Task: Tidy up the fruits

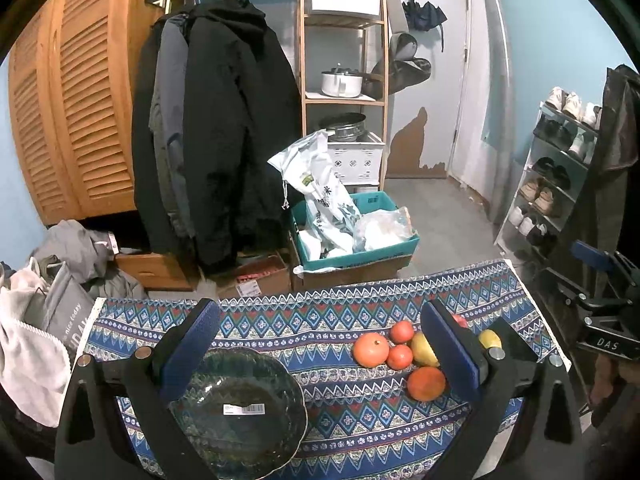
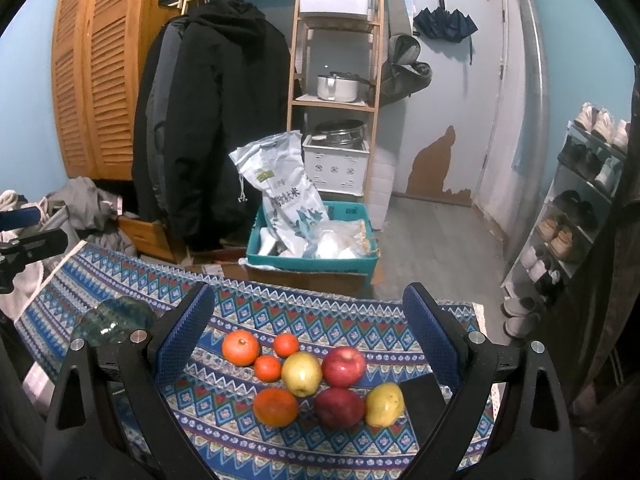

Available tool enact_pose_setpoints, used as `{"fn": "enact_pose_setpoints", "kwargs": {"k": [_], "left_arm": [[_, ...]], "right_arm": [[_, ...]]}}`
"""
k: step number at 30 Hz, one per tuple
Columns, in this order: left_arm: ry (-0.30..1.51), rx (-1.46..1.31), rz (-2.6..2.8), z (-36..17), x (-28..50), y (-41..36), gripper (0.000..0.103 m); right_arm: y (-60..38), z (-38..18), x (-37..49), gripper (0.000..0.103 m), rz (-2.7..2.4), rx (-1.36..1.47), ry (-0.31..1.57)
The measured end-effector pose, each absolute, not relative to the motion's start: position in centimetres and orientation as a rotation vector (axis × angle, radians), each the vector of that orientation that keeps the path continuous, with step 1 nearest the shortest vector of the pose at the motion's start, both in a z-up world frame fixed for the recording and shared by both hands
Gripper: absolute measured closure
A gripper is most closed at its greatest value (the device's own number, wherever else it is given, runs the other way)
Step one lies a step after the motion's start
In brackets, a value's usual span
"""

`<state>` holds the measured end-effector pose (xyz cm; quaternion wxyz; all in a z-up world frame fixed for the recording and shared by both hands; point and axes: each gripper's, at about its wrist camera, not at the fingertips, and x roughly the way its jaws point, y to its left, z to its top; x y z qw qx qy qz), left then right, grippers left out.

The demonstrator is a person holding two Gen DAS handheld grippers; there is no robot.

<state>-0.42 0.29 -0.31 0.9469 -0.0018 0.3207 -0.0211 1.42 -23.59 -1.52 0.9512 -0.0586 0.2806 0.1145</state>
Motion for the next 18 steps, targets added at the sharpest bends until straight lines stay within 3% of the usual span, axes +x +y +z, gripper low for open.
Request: {"fn": "enact_pose_setpoints", "kwargs": {"k": [18], "left_arm": [[0.658,-0.004,-0.045,-0.22,-0.27,0.19,0.001]], "right_arm": [[-23.38,-1.44,1.37,0.01,0.241,-0.117,0.573]]}}
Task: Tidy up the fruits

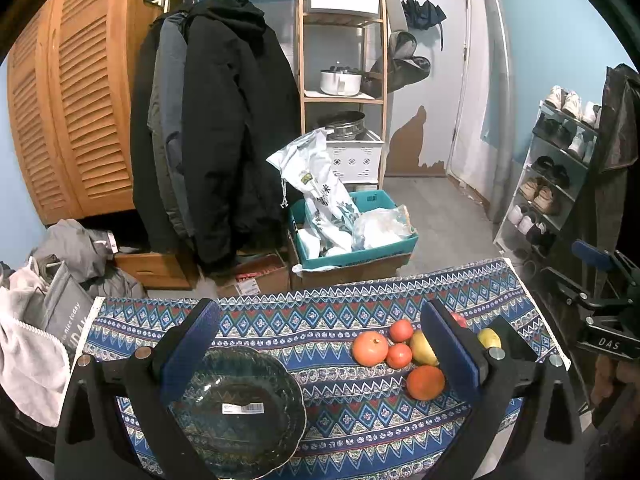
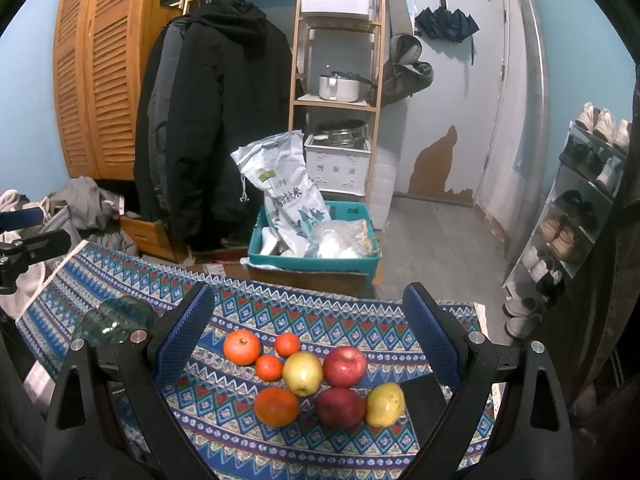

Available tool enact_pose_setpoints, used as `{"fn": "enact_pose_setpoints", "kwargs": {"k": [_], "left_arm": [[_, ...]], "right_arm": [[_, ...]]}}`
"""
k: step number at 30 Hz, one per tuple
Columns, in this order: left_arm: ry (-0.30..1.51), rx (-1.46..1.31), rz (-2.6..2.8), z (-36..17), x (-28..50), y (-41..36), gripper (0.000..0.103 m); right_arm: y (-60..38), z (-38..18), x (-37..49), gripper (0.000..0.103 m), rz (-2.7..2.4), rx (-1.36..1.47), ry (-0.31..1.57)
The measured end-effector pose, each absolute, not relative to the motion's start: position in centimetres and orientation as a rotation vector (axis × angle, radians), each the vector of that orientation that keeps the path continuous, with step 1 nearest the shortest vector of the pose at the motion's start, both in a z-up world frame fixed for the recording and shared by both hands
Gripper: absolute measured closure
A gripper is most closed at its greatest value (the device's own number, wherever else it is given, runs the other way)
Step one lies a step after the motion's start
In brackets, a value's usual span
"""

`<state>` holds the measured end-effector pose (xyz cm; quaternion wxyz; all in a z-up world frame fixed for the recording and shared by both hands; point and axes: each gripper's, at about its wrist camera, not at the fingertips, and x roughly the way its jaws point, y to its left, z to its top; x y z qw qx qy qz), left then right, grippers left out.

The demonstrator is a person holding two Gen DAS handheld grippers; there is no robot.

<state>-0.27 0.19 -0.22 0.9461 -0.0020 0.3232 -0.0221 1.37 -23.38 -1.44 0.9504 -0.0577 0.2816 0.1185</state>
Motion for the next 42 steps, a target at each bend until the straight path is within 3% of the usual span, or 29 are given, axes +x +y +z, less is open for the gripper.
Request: {"fn": "enact_pose_setpoints", "kwargs": {"k": [42], "left_arm": [[0.663,0.001,-0.057,-0.44,-0.34,-0.38,0.001]], "right_arm": [[-23.43,-1.37,1.48,0.01,0.244,-0.114,0.577]]}}
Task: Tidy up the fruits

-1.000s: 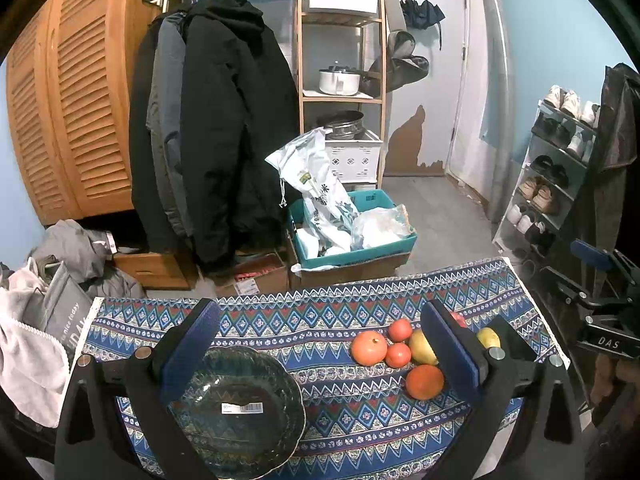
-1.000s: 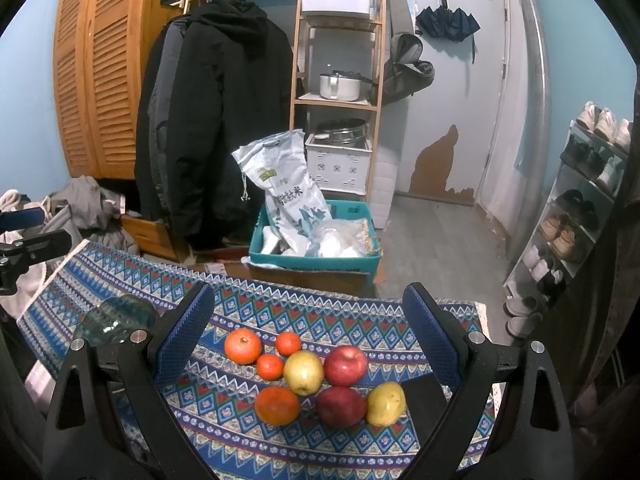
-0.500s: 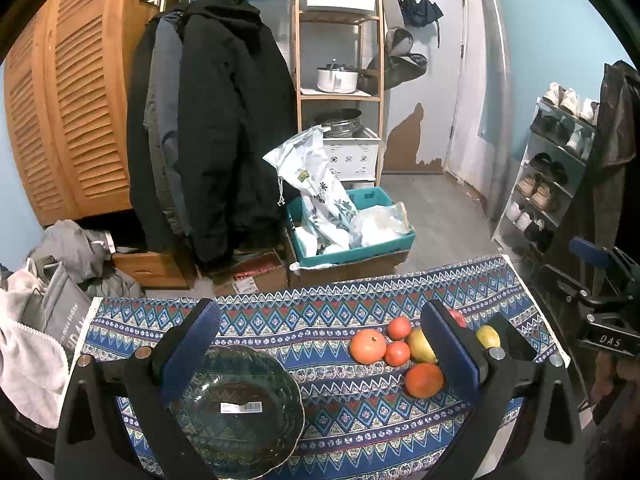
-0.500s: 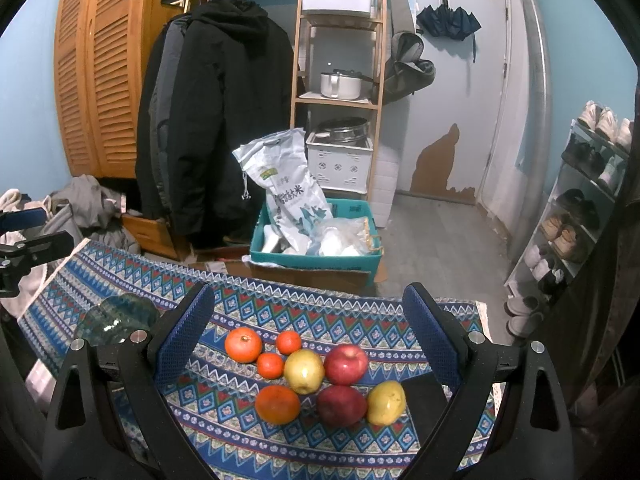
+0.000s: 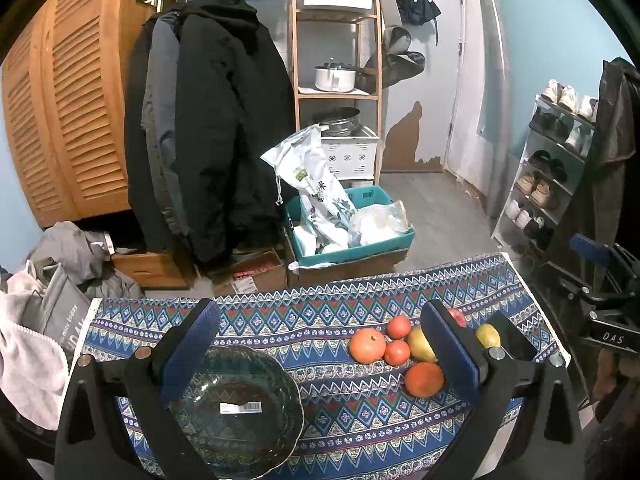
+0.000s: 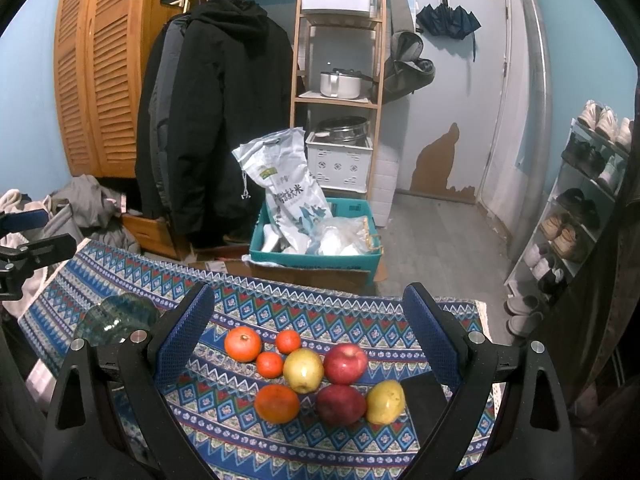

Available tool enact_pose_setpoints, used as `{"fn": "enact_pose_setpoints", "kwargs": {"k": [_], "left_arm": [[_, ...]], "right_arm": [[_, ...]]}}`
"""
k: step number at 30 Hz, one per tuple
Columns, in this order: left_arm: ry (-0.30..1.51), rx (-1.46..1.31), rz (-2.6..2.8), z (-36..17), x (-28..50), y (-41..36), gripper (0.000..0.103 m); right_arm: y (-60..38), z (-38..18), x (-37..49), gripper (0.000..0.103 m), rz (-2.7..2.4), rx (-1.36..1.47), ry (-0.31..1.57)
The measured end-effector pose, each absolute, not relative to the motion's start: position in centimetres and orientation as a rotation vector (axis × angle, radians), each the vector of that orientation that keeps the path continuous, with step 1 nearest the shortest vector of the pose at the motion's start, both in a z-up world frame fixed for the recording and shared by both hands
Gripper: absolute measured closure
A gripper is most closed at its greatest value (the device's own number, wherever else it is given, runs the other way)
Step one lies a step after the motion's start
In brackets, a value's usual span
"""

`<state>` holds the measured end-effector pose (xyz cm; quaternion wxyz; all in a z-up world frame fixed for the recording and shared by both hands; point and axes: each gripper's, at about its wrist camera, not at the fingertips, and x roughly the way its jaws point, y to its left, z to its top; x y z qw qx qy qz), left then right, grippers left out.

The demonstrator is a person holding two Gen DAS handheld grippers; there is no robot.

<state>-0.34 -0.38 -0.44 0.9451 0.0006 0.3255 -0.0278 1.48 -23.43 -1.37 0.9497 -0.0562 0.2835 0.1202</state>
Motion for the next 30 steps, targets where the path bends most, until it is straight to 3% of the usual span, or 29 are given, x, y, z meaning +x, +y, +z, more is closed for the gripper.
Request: {"fn": "enact_pose_setpoints", "kwargs": {"k": [15,30], "left_arm": [[0.68,0.031,-0.077,-1.6,0.6,-0.8,0.001],[0.865,0.029,-0.132,-7.5,6.4,-2.4,0.002]], "right_arm": [[-24.1,-2.7,1.4,0.01,0.241,-0.093,0.613],[-28.5,-5.5,6.5,0.01,0.125,-0.099,0.774]]}}
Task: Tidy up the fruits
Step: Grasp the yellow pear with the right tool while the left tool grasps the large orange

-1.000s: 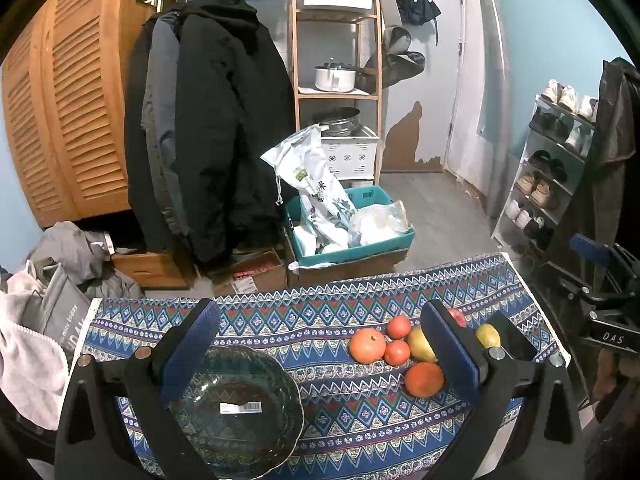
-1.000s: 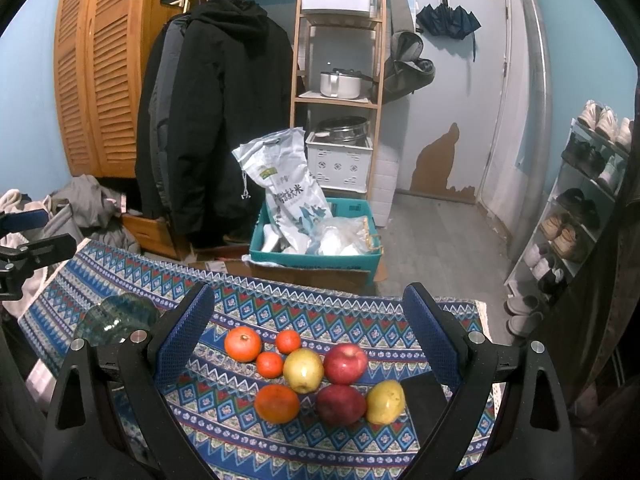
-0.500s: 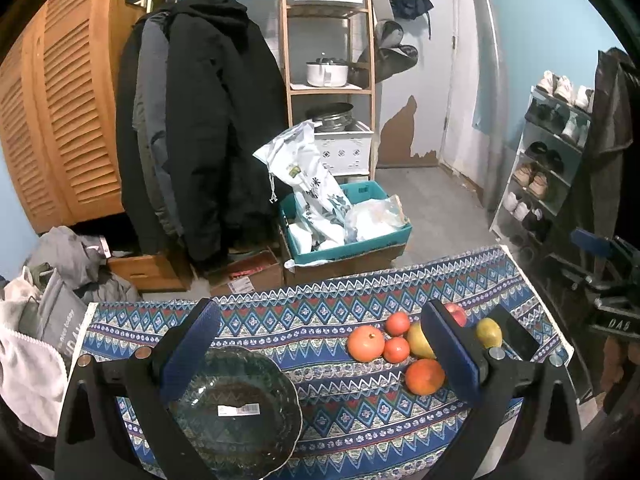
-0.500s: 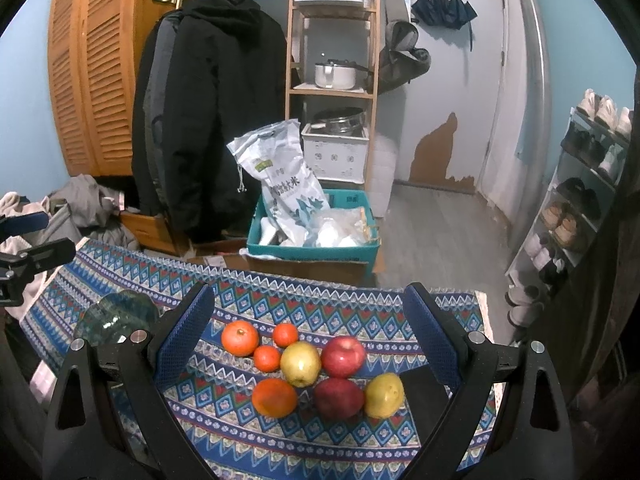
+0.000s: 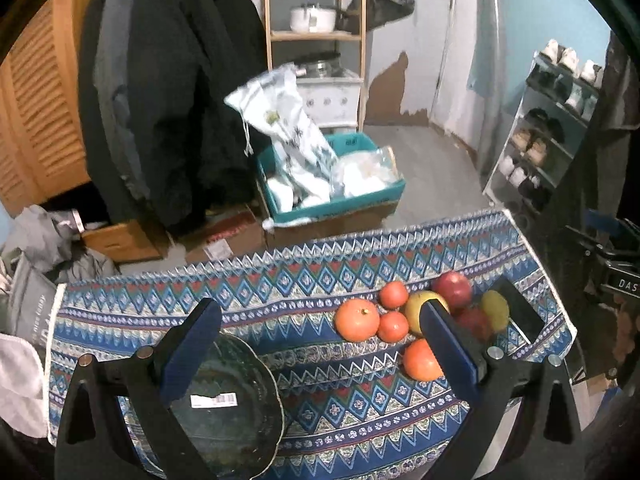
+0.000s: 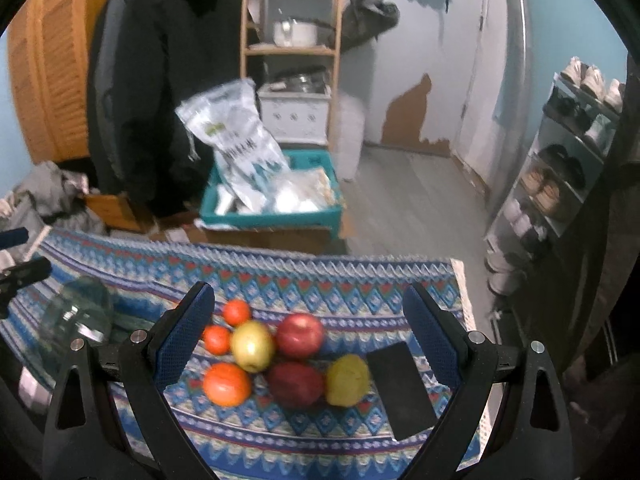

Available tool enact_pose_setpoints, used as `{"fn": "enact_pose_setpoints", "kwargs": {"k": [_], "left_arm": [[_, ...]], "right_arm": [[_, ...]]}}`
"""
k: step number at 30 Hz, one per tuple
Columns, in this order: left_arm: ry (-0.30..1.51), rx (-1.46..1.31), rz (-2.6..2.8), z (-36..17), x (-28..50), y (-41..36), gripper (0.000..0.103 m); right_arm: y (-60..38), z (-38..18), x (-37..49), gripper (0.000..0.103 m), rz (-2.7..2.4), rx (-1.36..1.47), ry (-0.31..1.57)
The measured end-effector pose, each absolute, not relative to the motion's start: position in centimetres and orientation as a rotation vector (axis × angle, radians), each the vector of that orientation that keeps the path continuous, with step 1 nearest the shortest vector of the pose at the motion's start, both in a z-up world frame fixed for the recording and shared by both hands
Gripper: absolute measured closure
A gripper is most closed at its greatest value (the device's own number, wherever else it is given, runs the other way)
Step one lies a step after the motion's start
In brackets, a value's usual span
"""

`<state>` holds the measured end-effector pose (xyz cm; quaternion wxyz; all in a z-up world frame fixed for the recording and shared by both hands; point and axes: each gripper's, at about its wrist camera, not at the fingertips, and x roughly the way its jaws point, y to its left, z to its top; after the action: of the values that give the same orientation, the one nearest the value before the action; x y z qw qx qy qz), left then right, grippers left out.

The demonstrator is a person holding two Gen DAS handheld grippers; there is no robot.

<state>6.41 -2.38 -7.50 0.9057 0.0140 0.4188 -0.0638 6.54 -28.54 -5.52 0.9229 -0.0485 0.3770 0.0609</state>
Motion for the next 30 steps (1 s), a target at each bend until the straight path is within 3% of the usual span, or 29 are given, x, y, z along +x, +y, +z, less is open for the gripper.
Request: {"fn": "enact_pose_setpoints", "kwargs": {"k": [5,18,30], "left_arm": [[0.955,0.055,-0.139,-11.1,8.5,-3.5,0.008],[1.109,0.018,-0.139,-18.3,13.1,-5.0,0.008],[1.215,-0.009,-0.12,-23.4,15.7,-5.6,0.008]], "right_arm": [[-30.9,-9.0,9.0,0.01,0.079,-0.077,0.883],[-34.2,-18.7,12.7,0.01,0.035,-0.007,1.156],[-35.7,-24.5,14.4,0.01,-0.01,0.049,1.293]]}}
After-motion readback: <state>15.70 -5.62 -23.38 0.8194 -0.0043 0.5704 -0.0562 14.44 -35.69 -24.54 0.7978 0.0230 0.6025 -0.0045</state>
